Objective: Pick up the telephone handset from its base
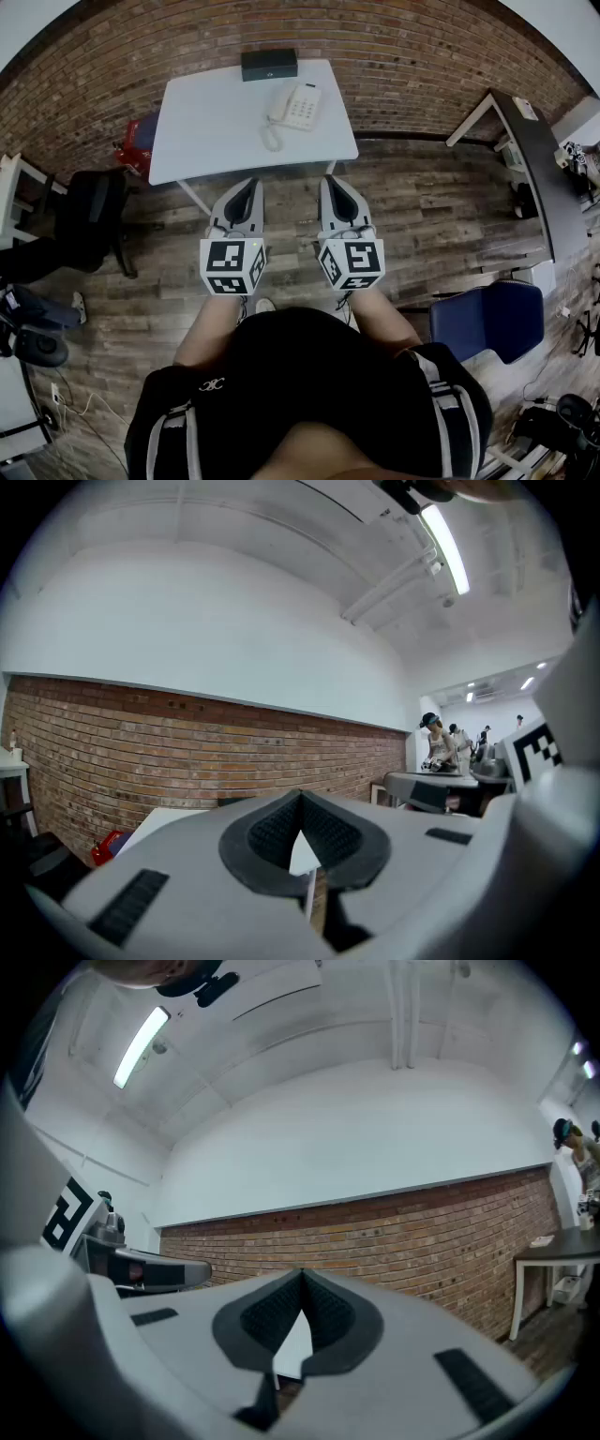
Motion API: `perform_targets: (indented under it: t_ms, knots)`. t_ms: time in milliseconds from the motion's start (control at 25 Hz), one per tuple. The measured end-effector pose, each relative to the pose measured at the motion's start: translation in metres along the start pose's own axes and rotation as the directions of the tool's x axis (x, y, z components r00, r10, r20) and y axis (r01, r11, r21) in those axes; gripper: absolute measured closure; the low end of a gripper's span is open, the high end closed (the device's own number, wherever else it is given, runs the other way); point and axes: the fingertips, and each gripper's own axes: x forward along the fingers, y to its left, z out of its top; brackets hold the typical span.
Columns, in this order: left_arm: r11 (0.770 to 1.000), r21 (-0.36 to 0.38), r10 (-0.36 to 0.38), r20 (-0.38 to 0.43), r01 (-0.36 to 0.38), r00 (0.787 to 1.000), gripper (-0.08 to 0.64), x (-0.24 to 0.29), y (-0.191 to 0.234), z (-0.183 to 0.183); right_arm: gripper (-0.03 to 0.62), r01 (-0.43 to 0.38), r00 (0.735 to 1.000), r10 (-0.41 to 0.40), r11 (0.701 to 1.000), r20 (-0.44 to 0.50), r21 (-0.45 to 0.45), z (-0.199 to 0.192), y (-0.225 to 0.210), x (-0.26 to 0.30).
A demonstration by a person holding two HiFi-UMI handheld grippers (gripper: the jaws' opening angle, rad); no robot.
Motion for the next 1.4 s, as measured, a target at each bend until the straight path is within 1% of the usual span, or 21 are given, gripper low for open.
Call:
perform_targets:
  t_ms: [240, 560, 760, 1040, 1200, 1400]
  knots:
    - [1.000, -0.006, -0.012, -0.014, 0.012, 1.000, 0.558, 0.001, 0.002, -0.004, 0.595, 0.018, 1.000, -0.018, 0.999, -0.001, 0.044, -0.003, -0.002, 0.000]
    - [0.999, -0.020, -0.041, -0.029, 0.041, 0.999, 0.558, -0.001, 0.016, -0.012, 0.595, 0.052, 0.999, -0.051, 0.998, -0.019, 0.031, -0.010, 0.010, 0.004]
    - [0.998, -0.028, -0.059, -0.029, 0.058, 0.998, 0.558, 0.000, 0.037, -0.013, 0.595, 0.081, 0.997, -0.080, 0.996, -0.022, 0.031, -0.013, 0.021, 0.016]
    - [0.993, -0.017, -0.120, -0.023, 0.119, 0.993, 0.558, 0.000, 0.070, -0.017, 0.594, 0.141, 0.990, -0.140, 0.990, -0.009, 0.029, -0.017, 0.046, 0.033]
    - [0.990, -0.018, -0.137, -0.024, 0.137, 0.990, 0.558, -0.001, 0.089, -0.018, 0.595, 0.164, 0.986, -0.164, 0.986, -0.010, 0.037, -0.022, 0.061, 0.039]
    - [0.987, -0.027, -0.158, -0.033, 0.157, 0.987, 0.558, -0.001, 0.098, -0.022, 0.595, 0.198, 0.980, -0.197, 0.980, -0.013, 0.033, -0.022, 0.062, 0.041]
